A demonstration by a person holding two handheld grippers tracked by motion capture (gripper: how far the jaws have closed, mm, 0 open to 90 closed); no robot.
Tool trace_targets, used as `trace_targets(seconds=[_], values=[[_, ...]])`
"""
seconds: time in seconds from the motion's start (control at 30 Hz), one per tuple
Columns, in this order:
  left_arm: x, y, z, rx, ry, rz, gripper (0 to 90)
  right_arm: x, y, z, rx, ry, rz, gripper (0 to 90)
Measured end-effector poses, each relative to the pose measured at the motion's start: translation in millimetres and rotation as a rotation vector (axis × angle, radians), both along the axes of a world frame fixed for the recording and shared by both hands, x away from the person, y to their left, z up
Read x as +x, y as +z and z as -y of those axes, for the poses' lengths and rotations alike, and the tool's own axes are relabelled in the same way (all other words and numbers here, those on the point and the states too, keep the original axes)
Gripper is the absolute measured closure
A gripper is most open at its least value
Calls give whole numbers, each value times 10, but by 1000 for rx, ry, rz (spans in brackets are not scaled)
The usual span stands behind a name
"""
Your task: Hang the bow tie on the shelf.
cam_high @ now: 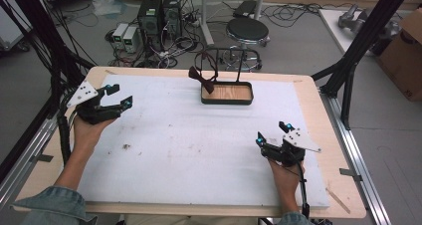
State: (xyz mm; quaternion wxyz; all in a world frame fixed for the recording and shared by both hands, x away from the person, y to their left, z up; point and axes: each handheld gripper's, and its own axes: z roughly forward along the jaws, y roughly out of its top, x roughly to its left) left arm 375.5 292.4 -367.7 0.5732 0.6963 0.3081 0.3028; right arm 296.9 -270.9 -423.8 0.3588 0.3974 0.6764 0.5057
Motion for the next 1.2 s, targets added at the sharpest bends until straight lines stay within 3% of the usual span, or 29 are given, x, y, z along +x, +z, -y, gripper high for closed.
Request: trace_targets(seconds=[0.4,0.87,1.2], values=[[-372,-386,-174,-8,47,-66,257,-1,-1,-1,-2,-3,-1,154],[-784,-717,-216,40,71,-66,241,3,-3,0,-4,-5,-3,155],[-832,-737,-219,40,79,-84,222,0,-2,-5,-5,-2,-3,155]])
